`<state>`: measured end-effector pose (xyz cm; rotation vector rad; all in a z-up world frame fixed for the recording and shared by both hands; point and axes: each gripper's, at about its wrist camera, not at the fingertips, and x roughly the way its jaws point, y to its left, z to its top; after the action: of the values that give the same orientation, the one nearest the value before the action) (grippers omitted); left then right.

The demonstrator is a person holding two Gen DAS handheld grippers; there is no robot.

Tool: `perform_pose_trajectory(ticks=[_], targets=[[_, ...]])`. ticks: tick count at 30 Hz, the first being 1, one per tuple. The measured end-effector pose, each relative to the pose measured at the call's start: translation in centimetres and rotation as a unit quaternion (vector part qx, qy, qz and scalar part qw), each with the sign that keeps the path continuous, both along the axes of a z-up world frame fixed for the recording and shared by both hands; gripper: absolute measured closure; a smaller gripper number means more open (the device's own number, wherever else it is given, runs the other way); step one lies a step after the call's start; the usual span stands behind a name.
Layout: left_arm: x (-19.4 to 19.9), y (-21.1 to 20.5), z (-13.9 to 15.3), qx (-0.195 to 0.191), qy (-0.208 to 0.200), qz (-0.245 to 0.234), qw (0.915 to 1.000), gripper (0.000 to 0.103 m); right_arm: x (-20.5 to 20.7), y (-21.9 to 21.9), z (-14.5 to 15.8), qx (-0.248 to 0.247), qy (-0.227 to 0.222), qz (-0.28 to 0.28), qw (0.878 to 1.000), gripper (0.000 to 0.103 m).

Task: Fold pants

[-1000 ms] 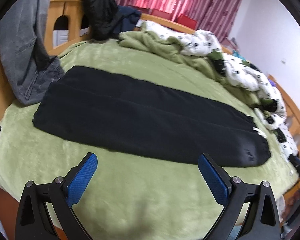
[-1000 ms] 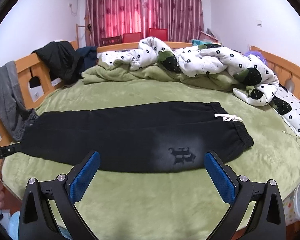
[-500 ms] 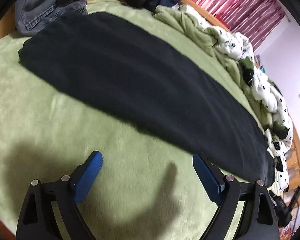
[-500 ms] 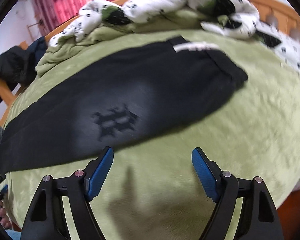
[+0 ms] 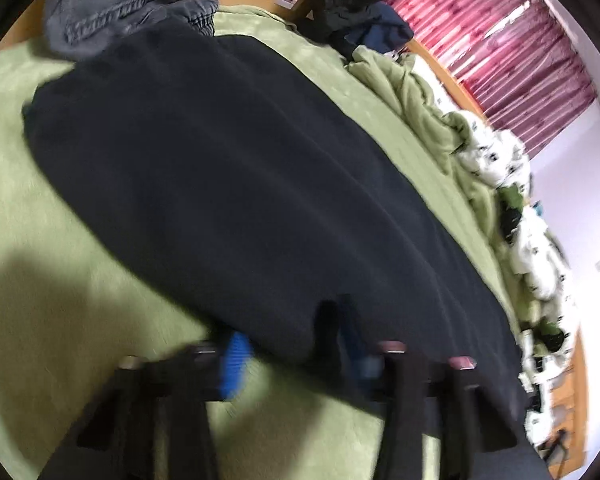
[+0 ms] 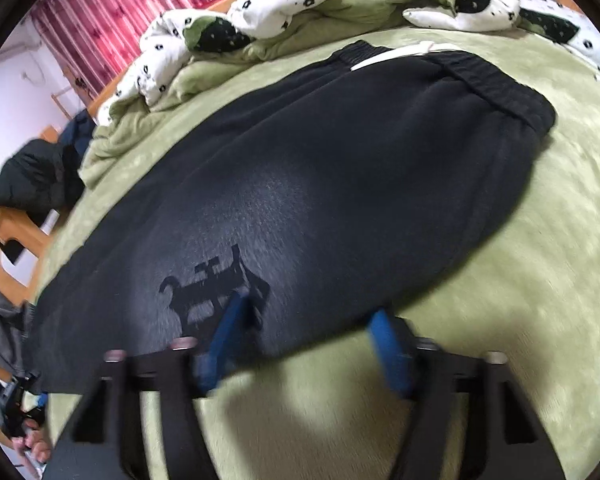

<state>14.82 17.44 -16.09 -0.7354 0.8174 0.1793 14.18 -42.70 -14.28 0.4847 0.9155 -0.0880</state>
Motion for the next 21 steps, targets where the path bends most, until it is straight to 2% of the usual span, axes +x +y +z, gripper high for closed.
perform_pose_trajectory(ticks=[1, 2, 4, 7, 12, 17, 19, 21], targets=[[0.2, 0.2, 0.3, 0.007, 0.003, 0.000, 1.0000, 0.090, 0.3, 0.3, 0.2, -0.018, 0.001, -0.003, 1.000, 0.080], [0.3, 0.3, 0.8, 0.000, -0.002, -0.003, 1.0000, 0.090, 0.6, 0.6, 0.8, -0.040, -0.005, -0.010, 0.999, 0.084], [0.5, 0.4, 2.3, 0.000, -0.024, -0.010, 0.9997, 0.091, 0.8, 0.5, 2.1, -0.038, -0.022, -0.010, 0.999, 0.087], [1.7, 0.2, 5.2, 0.035, -0.052, -0.029, 0.9976, 0.091, 1.2, -0.2, 4.6, -0.022, -0.060, -0.007, 0.998, 0.088], [7.0, -0.3, 9.4, 0.090, -0.083, -0.054, 0.9910, 0.091, 5.1, 0.7, 9.4, -0.050, -0.105, 0.031, 0.993, 0.089], [13.8, -2.1, 9.5, 0.168, -0.074, -0.066, 0.9808, 0.091, 10.4, 2.1, 10.9, -0.090, -0.122, 0.047, 0.987, 0.089], [16.3, -2.4, 8.7, 0.188, -0.069, -0.064, 0.9777, 0.091, 13.3, 2.5, 10.3, -0.101, -0.123, 0.050, 0.986, 0.089], [18.5, -2.3, 7.3, 0.193, -0.053, -0.056, 0.9782, 0.091, 16.1, 3.1, 9.1, -0.112, -0.120, 0.050, 0.985, 0.089]])
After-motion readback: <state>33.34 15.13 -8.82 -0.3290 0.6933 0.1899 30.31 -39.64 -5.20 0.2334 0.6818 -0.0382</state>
